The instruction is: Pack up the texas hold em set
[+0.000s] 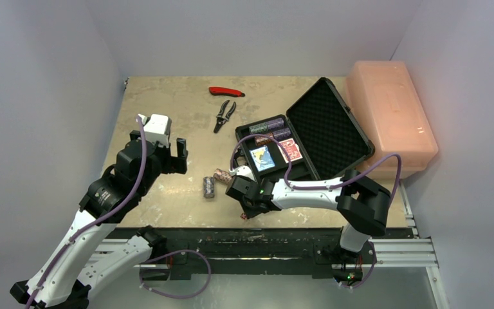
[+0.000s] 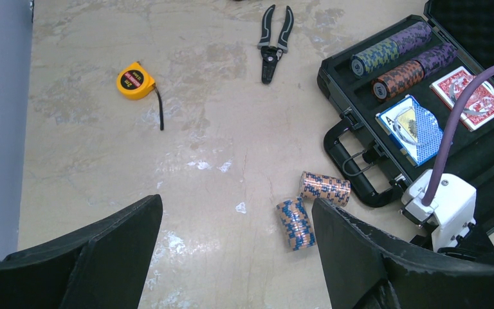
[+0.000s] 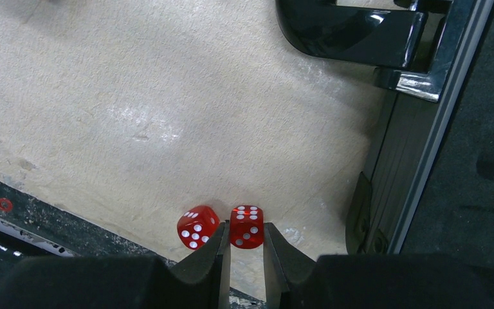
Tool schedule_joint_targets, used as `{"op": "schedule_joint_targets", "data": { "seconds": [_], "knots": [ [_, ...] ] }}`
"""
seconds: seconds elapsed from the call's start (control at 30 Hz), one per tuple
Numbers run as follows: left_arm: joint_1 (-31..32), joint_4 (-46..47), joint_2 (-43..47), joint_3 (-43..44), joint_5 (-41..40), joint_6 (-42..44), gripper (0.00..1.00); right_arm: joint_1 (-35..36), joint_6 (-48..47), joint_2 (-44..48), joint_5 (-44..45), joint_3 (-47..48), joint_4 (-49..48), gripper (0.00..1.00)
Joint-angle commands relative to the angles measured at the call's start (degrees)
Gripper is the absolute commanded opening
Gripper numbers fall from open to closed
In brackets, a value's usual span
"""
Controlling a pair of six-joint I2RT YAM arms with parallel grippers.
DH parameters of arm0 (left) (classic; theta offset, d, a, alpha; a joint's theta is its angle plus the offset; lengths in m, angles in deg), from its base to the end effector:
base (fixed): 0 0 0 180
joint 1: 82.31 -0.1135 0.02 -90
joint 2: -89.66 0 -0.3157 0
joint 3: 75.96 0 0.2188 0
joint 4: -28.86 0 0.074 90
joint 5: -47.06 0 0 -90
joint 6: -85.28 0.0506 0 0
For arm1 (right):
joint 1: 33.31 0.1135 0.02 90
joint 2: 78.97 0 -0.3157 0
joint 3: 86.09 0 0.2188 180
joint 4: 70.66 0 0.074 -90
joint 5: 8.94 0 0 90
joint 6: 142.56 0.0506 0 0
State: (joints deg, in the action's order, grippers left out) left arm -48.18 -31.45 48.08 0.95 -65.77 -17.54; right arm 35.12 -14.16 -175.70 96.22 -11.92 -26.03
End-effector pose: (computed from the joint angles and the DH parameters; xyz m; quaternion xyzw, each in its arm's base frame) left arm 0.0704 -0.0240 0.3986 0.0483 0.8320 -0.0568 0.5497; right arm 0.1251 0.2803 0.2298 -0.2265 0.9453 0.0803 0.2207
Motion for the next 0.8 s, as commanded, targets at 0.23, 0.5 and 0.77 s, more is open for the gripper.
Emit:
{"op": "schedule_joint_targets", "data": {
  "seconds": [0.23,0.5,0.77],
  "knots": [
    [-0.29,1.52,0.19,-0.35,-0.99,0.54,0.86,0.48,-0.45,4.66,3.74,4.05,1.79,0.00],
    [-0.32,1.56,0.10,-0.44,-1.25,0.59,0.86,0.48,-1.77,7.78,4.99,5.63,0.94,0.00],
    [-0.33,1.54,0.18,-0.44,-1.43,0.60,0.86,0.48,-3.60,9.62,8.80,8.57,1.66,0.00]
  ]
}}
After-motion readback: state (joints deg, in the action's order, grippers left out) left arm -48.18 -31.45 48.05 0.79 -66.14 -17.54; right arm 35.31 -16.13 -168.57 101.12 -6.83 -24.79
